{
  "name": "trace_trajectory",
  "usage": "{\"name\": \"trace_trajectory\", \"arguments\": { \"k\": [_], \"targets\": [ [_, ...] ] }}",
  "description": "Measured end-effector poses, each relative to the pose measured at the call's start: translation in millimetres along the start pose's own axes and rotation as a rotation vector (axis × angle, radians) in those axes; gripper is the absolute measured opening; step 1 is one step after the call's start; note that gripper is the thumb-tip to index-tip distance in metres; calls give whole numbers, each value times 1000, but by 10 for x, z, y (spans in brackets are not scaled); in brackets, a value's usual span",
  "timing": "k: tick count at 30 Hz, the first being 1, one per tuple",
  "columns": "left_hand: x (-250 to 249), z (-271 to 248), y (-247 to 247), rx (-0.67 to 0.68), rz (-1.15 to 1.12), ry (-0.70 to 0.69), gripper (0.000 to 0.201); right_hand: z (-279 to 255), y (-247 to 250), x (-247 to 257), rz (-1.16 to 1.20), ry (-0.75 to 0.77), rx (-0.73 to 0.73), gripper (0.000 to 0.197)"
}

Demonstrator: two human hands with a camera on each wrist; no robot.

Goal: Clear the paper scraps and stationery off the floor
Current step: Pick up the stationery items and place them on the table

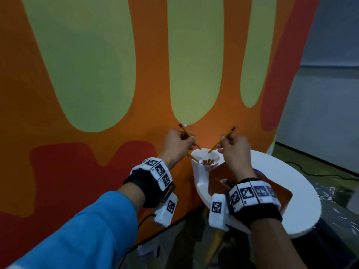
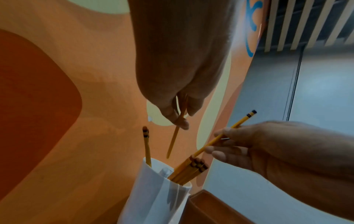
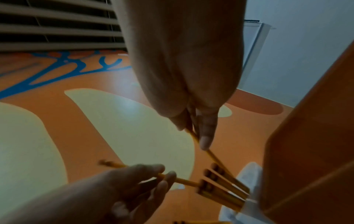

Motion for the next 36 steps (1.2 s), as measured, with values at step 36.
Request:
{"name": "trace_trajectory", "arguments": {
  "k": [36],
  "targets": [
    [2156, -1497, 1997, 125, 371, 358, 13, -1921, -2288, 245, -19, -108, 1142, 11]
  ]
}}
Point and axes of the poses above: each hand's wrist, its own z-axis towards the middle knuckle, its own y-axis out of the back of the hand, x = y × z, the point moved 4 cm from there along z, towards the middle knuckle, and after that the axes turned 10 degrees about y, right-handed, at the moved point
